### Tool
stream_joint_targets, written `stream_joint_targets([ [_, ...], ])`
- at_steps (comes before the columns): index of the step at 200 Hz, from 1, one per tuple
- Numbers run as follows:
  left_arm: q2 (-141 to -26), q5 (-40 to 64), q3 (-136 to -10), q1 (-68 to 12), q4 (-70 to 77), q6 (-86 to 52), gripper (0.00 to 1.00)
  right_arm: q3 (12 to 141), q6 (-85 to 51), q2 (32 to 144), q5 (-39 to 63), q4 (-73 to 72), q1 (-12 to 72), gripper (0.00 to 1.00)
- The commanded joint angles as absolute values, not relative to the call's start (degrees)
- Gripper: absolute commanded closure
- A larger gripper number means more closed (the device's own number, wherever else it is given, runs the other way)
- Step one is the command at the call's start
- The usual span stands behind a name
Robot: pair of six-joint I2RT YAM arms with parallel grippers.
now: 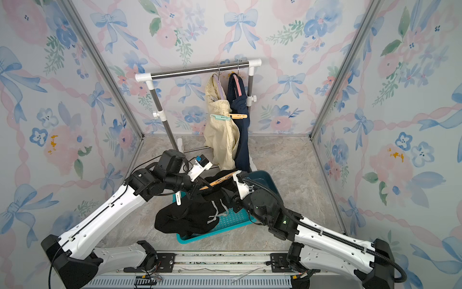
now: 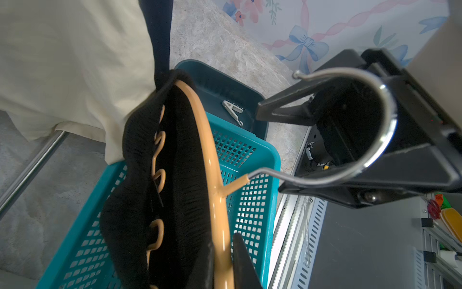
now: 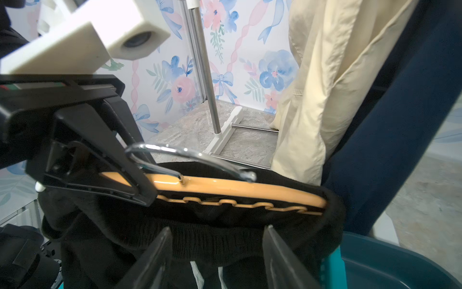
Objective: Remove the clothespins securing shorts to the hanger
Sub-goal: Place the clothespin in the storage box, then remove the clothespin from the hanger.
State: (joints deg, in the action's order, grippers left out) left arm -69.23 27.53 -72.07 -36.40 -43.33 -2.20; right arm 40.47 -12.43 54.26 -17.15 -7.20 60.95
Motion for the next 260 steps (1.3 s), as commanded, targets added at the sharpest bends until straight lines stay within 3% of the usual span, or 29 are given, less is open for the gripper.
stream_joint_targets([
  [1, -69.34, 29.26, -74.44, -36.70, -40.96, -2.54, 1.00, 40.86, -12.68, 55.19, -16.65, -15.24, 61.78, 0.41],
  [75, -69.53, 29.44, -74.36, -37.92, -40.96, -2.66, 1.00, 44.49, -11.16, 61.56, -16.07, -17.06, 61.73, 0.39],
  [165, -69.04, 29.00, -74.07, -38.32, -40.96, -2.42, 1.00, 44.72, -10.84, 62.82, -16.82, -17.38, 61.32, 0.78],
  [194, -69.07, 28.66, -74.18, -38.33, -40.96, -2.22, 1.00, 44.13, -10.94, 62.37, -16.70, -17.62, 61.26, 0.96],
  [239, -68.16, 27.28, -74.44, -38.33, -40.95, -2.48, 1.00, 43.14, -11.08, 61.37, -16.57, -18.22, 60.67, 1.00],
  [250, -67.64, 26.60, -74.62, -38.35, -40.96, -2.78, 0.92, 42.82, -11.32, 61.11, -16.26, -18.49, 60.45, 1.00],
  [260, -66.97, 25.81, -74.83, -38.32, -40.96, -3.19, 0.75, 42.55, -11.51, 60.99, -16.11, -18.67, 60.30, 1.00],
])
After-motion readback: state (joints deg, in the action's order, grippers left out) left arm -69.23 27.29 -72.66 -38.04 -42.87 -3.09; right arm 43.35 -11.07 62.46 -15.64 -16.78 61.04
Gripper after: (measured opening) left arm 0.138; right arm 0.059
